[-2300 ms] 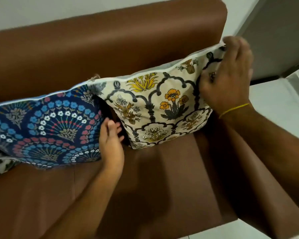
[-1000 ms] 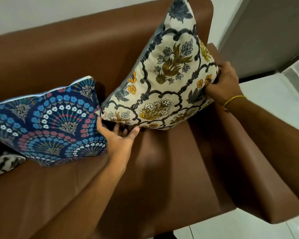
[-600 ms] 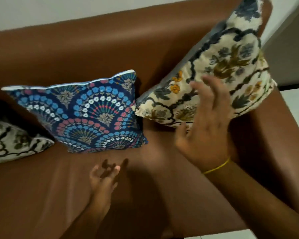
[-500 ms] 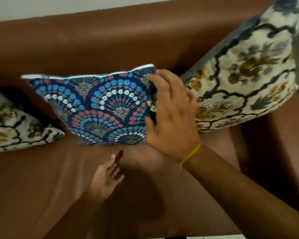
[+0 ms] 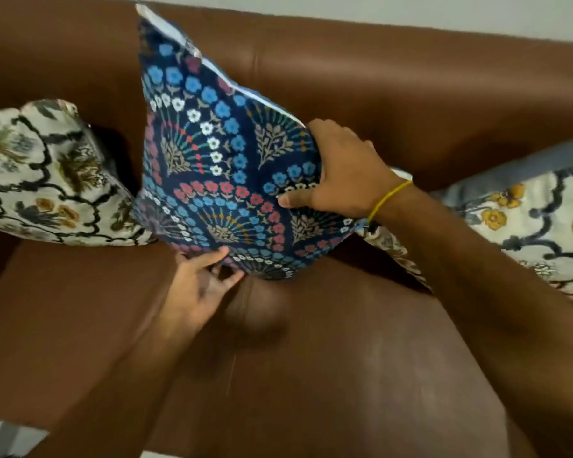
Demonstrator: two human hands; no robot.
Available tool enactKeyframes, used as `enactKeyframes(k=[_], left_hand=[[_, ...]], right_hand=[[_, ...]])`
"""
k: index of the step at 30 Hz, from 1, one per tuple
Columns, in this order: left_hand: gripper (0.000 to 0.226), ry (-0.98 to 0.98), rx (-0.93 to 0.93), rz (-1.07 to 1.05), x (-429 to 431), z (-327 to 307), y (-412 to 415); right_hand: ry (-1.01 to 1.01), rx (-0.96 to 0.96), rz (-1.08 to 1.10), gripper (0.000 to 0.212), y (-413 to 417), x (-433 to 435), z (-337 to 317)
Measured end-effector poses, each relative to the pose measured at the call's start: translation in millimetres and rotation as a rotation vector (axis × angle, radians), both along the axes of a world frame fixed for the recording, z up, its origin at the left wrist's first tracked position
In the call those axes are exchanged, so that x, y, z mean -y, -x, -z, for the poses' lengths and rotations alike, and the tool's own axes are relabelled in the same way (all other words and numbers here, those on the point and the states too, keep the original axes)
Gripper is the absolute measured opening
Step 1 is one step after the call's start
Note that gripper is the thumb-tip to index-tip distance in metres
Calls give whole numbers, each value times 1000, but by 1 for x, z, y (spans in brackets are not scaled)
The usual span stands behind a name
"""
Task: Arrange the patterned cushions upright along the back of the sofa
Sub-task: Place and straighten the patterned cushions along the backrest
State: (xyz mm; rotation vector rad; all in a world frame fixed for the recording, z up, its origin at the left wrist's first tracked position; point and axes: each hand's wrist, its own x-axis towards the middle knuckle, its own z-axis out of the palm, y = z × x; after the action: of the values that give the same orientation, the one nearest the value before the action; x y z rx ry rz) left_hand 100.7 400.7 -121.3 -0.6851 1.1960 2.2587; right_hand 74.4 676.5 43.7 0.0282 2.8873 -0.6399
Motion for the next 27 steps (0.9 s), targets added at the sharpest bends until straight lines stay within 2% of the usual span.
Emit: enactKeyframes(k=[2, 6, 9, 10, 16, 19, 22, 25, 27], left_hand=[[93, 90, -76, 10, 10, -8, 20], [86, 240, -125, 89, 5, -7, 44], [106, 273, -96, 97, 5, 3, 45], [107, 276, -96, 88, 5, 4, 43], [83, 362, -128, 112, 28, -1, 20], [91, 412, -99, 84, 59, -14, 0], [85, 459, -61, 53, 103, -36, -24], [68, 466, 0, 53, 150, -48, -42], [60, 501, 35, 38, 190, -47, -39]], right_hand=[[61, -46, 53, 110, -7, -4, 8], [160, -35, 160, 119, -14, -7, 35], [188, -46, 191, 117, -17, -5, 50], [190, -50, 202, 118, -17, -4, 51], [118, -17, 280, 133, -27, 13, 30], [11, -99, 304, 136, -46, 39, 5], [-86, -215, 326, 130, -67, 87, -24], [-143, -325, 301, 123, -79, 148, -43], [-131, -410, 232, 109, -65, 201, -50]])
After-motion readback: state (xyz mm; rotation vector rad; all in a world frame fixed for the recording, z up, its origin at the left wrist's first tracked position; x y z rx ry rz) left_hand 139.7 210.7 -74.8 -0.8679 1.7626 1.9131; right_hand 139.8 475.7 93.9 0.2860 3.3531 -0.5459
